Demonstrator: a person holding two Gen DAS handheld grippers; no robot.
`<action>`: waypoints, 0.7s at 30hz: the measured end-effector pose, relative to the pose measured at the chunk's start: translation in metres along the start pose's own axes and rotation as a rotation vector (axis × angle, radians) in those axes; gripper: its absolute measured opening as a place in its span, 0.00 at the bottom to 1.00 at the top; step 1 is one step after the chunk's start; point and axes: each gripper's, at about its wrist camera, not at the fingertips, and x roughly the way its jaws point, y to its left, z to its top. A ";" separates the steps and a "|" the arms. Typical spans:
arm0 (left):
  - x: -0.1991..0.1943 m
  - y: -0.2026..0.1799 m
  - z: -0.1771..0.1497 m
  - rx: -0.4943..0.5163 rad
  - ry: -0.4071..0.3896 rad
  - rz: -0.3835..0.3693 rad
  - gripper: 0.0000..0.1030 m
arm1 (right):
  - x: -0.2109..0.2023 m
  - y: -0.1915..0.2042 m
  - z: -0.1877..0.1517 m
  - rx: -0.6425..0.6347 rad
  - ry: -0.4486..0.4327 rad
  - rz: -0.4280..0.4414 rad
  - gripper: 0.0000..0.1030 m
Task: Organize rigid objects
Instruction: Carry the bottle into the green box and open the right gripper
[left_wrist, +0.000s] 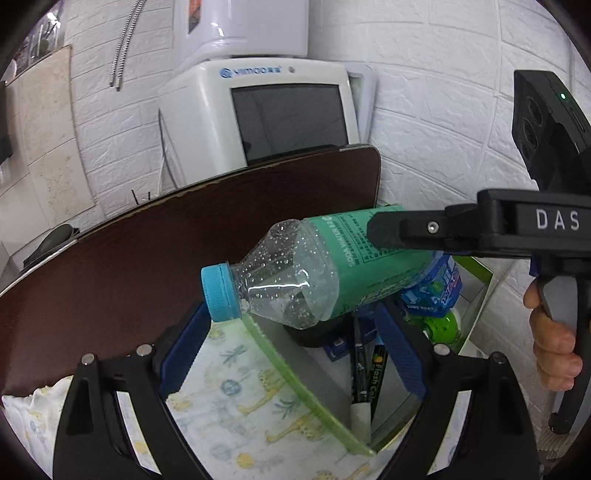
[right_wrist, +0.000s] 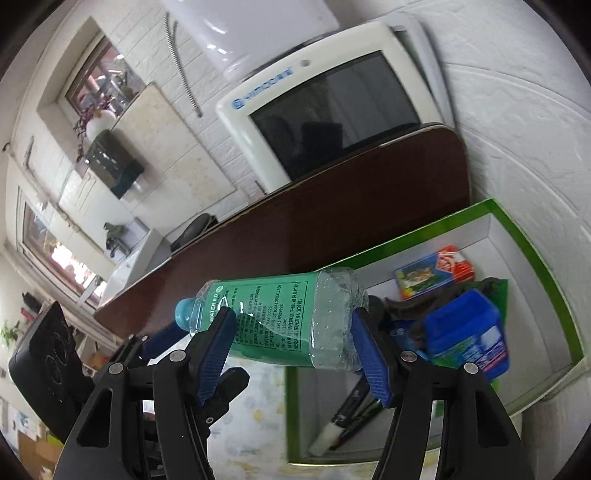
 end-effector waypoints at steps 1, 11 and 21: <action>0.007 -0.005 0.002 0.005 0.009 -0.004 0.87 | 0.000 -0.010 0.004 0.010 -0.001 -0.012 0.64; 0.042 -0.016 -0.003 -0.001 0.091 -0.016 0.87 | 0.026 -0.065 0.029 0.055 0.005 -0.076 0.64; 0.038 -0.023 -0.010 0.033 0.110 -0.009 0.87 | 0.041 -0.065 0.032 0.049 -0.010 -0.142 0.64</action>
